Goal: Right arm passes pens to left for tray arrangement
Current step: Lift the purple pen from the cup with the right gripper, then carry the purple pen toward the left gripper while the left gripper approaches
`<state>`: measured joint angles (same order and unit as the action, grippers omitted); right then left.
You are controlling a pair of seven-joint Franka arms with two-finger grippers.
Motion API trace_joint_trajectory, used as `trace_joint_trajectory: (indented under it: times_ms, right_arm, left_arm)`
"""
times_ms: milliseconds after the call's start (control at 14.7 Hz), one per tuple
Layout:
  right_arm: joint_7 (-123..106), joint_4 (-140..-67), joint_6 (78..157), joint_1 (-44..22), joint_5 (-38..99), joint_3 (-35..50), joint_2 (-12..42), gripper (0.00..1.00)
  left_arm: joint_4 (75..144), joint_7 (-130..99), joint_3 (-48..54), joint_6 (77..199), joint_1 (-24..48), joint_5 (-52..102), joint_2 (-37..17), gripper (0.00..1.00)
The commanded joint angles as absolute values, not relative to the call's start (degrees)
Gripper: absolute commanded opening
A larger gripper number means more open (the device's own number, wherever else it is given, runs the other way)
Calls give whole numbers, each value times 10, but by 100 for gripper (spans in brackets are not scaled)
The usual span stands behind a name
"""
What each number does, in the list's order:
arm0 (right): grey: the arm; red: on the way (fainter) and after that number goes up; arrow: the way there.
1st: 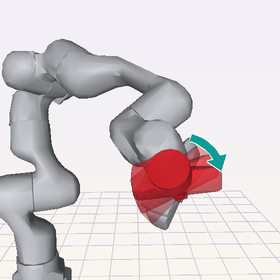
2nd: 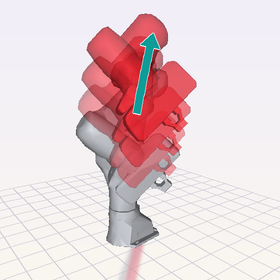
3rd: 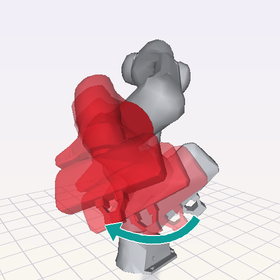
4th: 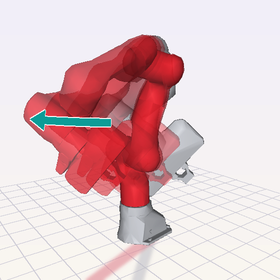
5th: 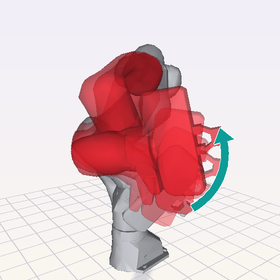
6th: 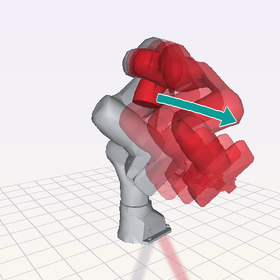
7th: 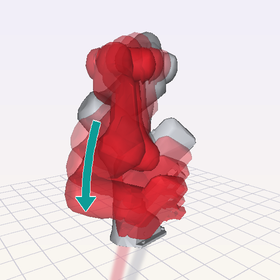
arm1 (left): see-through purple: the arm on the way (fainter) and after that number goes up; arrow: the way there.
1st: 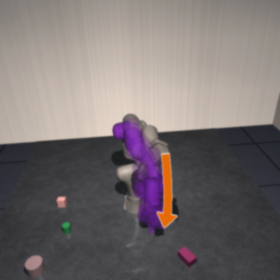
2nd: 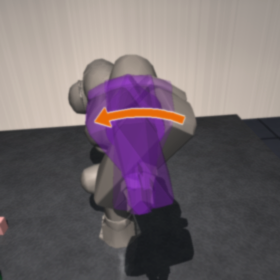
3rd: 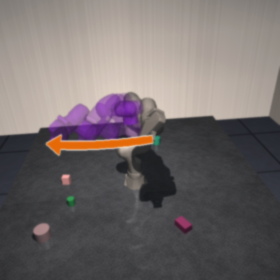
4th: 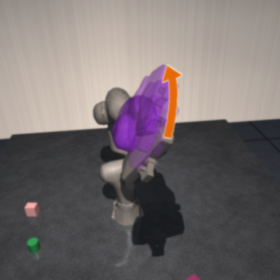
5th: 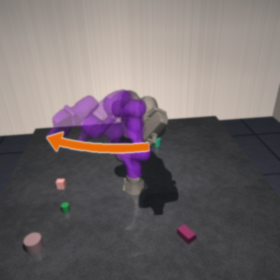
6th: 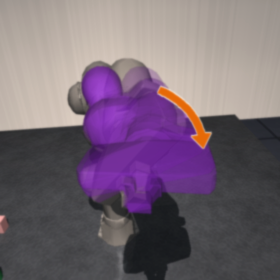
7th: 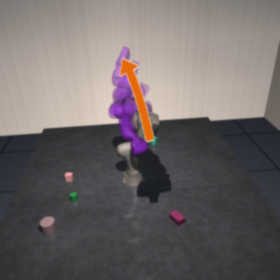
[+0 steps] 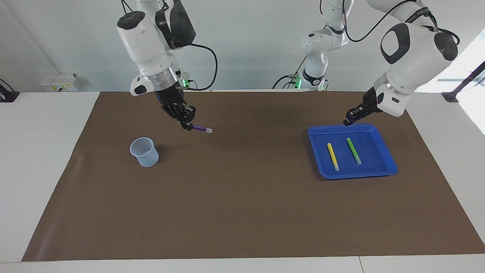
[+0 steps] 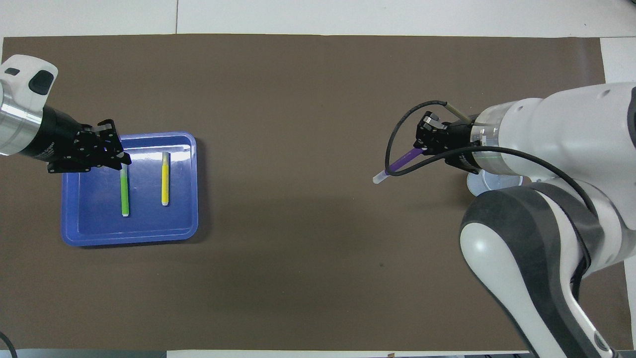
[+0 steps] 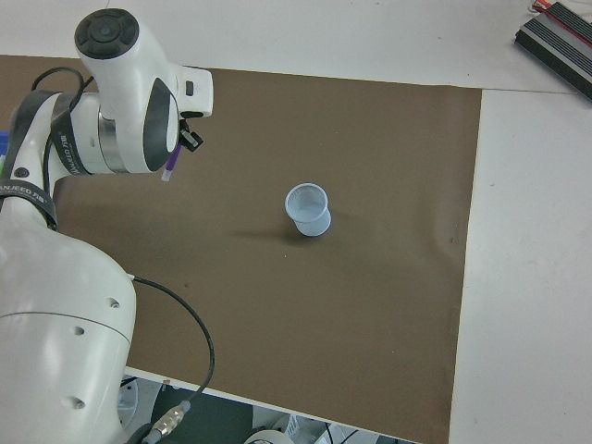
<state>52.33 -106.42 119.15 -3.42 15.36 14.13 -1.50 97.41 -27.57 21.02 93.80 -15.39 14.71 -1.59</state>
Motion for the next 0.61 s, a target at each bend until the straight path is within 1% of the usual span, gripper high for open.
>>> trace_joint_trajectory:
  times_ms: [0, 136, 408, 544]
  right_arm:
    - [653, -1006, 1182, -29, 219, 171, 15, 0]
    - [734, -980, 1185, -30, 252, 191, 25, 0]
    - [855, -945, 1187, -30, 270, 239, 47, 0]
    - [884, -942, 1195, -31, 279, 256, 48, 0]
  left_arm:
    - [985, -336, 207, 927, -145, 188, 17, 100]
    - [991, -398, 207, 923, -145, 208, 32, 100]
    - [991, -530, 207, 925, -142, 250, 55, 100]
    - [990, -610, 207, 934, -138, 250, 67, 100]
